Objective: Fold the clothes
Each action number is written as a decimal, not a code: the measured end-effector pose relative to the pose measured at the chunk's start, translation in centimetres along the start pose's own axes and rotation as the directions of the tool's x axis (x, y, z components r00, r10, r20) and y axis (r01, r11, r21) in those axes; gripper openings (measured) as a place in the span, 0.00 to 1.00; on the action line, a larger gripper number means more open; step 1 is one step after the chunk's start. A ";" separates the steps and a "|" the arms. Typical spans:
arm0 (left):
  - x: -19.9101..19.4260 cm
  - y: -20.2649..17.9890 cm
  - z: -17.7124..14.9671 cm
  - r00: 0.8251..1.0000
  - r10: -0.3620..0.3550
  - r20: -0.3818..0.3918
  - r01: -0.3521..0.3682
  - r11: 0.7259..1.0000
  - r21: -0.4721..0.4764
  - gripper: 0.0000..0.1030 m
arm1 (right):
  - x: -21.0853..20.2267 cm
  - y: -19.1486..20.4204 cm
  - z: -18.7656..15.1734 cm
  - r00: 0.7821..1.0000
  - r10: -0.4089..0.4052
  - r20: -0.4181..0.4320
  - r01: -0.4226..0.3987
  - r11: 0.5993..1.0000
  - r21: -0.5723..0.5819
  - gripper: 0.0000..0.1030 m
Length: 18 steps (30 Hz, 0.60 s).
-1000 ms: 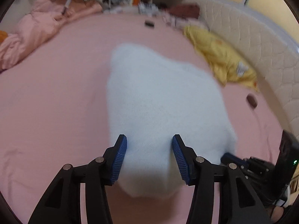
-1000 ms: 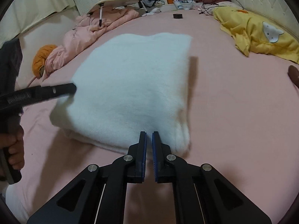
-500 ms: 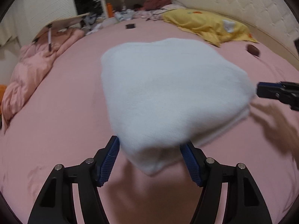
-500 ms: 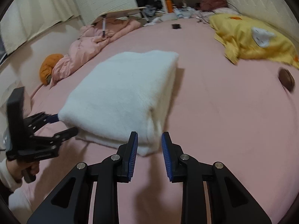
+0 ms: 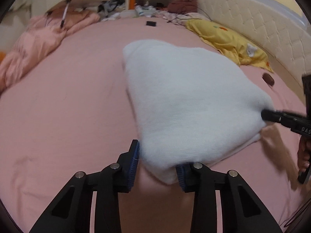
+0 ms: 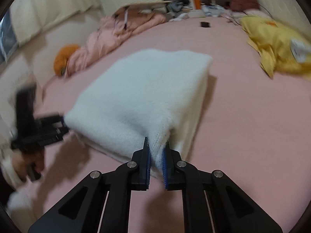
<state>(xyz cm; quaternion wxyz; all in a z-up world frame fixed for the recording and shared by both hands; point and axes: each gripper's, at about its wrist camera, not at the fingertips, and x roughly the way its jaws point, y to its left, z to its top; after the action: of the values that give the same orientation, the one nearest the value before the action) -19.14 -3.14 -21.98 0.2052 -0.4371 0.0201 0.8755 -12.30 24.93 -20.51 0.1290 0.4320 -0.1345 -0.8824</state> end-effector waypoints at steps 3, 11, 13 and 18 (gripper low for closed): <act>-0.1 -0.2 -0.5 0.999 0.039 0.013 -0.039 0.999 0.010 0.34 | 0.2 -0.4 -0.6 1.000 -0.001 -0.015 0.001 1.000 0.009 0.09; -2.8 -1.9 -1.5 0.993 0.118 -0.001 -0.117 0.985 0.128 0.43 | -2.1 -0.4 -1.3 0.992 -0.124 -0.013 0.123 0.992 -0.031 0.45; -4.3 -1.8 -2.0 0.991 0.136 -0.002 -0.134 0.979 0.152 0.43 | -4.0 -0.8 -1.3 0.990 -0.137 0.023 0.137 0.990 -0.021 0.45; -8.2 -2.3 1.6 0.986 -0.068 0.149 0.059 0.996 0.066 0.58 | -5.5 0.8 3.2 0.985 -0.055 0.165 0.059 0.998 -0.024 0.45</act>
<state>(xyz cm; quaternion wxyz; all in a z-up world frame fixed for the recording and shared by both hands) -15.10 -3.48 -14.38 0.2474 -0.3633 0.0173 0.8981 -11.49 26.50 -14.35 0.0983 0.3597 -0.1195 -0.9202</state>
